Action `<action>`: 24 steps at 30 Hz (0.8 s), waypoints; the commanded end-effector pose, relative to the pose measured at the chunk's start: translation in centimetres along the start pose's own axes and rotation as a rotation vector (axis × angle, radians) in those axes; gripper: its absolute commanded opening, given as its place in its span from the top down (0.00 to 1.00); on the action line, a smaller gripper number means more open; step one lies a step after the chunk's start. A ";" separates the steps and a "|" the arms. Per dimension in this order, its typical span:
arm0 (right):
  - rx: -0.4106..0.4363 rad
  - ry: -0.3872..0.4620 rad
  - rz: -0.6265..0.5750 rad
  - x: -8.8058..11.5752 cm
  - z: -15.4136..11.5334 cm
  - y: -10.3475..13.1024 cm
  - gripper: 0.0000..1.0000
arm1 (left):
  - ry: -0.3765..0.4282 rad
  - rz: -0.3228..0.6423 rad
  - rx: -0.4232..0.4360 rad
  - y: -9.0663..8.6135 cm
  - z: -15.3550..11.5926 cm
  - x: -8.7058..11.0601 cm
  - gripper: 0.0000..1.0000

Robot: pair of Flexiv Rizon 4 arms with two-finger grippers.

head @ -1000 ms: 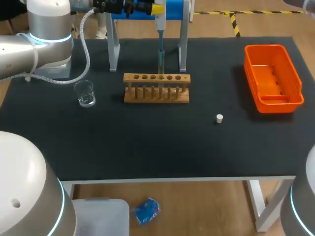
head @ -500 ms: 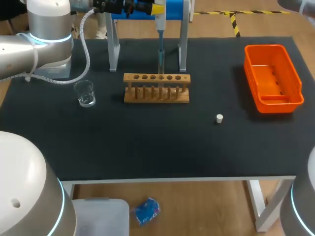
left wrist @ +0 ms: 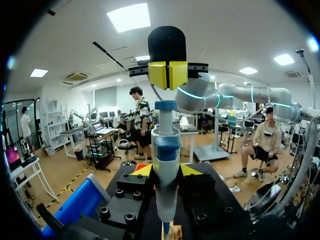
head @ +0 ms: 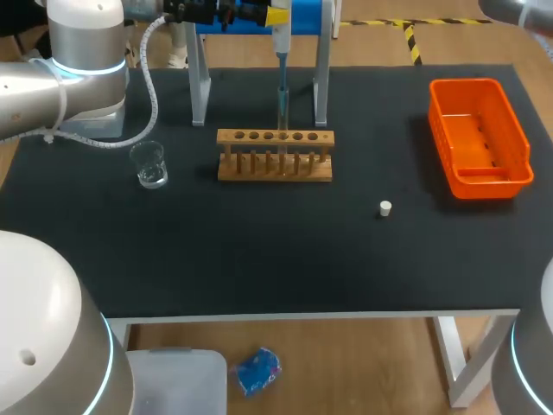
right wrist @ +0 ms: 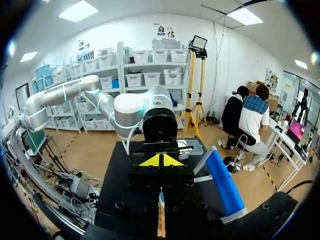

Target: Invert the test tube, pick up the pipette, mount the tip to pipette, aspirate from beaker and dispense into the tube, eject the tip, return the pipette, and cap with the stopper.

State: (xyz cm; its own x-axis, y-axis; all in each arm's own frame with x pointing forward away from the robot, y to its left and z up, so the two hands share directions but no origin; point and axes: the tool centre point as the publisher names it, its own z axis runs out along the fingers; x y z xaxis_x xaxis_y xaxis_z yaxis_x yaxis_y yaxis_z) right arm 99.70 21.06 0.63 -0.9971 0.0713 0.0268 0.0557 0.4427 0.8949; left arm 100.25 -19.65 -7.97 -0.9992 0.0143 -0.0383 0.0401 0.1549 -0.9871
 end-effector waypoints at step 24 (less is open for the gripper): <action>0.009 0.007 0.026 -0.5 0.8 -0.5 1.00 | -0.001 0.000 0.000 0.0 0.0 0.0 1.00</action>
State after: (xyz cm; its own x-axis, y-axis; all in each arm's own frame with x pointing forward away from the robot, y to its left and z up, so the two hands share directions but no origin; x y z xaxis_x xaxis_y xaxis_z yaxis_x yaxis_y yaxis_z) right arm 100.06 21.54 -0.07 -0.9956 0.0783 0.0517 0.0813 0.4467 0.8910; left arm 100.25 -19.65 -7.97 -0.9992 0.0143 -0.0383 0.0401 0.1549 -0.9871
